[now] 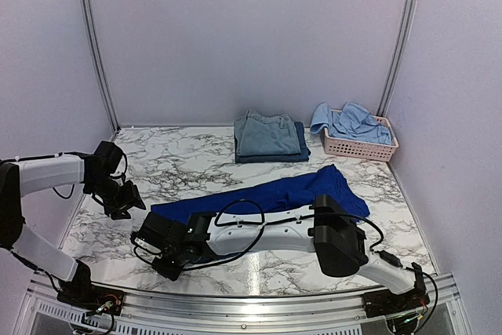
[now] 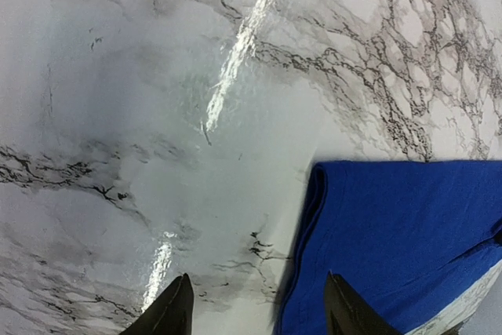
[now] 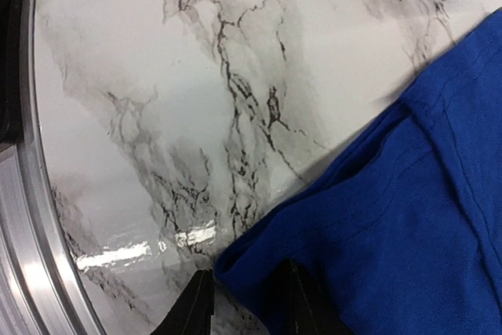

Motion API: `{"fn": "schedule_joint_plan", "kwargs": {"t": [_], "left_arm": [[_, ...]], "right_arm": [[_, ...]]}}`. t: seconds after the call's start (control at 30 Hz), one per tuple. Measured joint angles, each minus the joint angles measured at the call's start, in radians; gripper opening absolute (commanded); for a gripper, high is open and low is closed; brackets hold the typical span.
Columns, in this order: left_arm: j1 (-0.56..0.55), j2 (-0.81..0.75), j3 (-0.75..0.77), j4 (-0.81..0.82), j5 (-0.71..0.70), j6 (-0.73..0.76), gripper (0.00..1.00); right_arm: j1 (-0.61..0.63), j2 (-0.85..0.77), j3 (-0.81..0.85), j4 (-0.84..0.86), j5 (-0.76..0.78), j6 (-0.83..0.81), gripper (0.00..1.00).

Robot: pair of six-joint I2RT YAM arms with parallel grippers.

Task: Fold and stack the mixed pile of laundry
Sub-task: Pick up the rectangle-folded T-shirt from the center of the board.

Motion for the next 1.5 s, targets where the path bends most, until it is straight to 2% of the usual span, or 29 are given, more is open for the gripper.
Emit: {"fn": "schedule_joint_plan", "kwargs": {"t": [0.13,0.17,0.33,0.53,0.9,1.13,1.3,1.5], "left_arm": [[-0.010,0.035,0.001,0.000,-0.008,0.000,0.58],[-0.014,0.042,0.001,0.000,-0.010,0.000,0.58],[-0.030,0.076,0.016,0.003,-0.017,0.005,0.56],[-0.050,0.129,0.043,0.023,-0.021,0.021,0.51],[-0.056,0.250,0.115,0.093,-0.026,0.072,0.31],[-0.120,0.263,0.118,0.123,-0.049,0.087,0.21],[-0.141,0.271,0.119,0.137,-0.063,0.086,0.00],[-0.147,0.262,0.116,0.140,-0.059,0.087,0.00]], "right_arm": [[0.000,0.023,0.031,-0.007,0.026,-0.015,0.03],[0.000,0.021,0.023,0.002,0.026,-0.014,0.00],[-0.001,-0.021,-0.077,0.103,0.016,-0.016,0.00],[-0.015,-0.039,-0.121,0.155,-0.019,-0.012,0.00],[-0.058,-0.104,-0.265,0.278,-0.140,0.032,0.00],[-0.076,-0.109,-0.286,0.313,-0.195,0.069,0.00],[-0.084,-0.109,-0.291,0.322,-0.216,0.087,0.00],[-0.098,-0.109,-0.293,0.328,-0.224,0.107,0.00]]}}
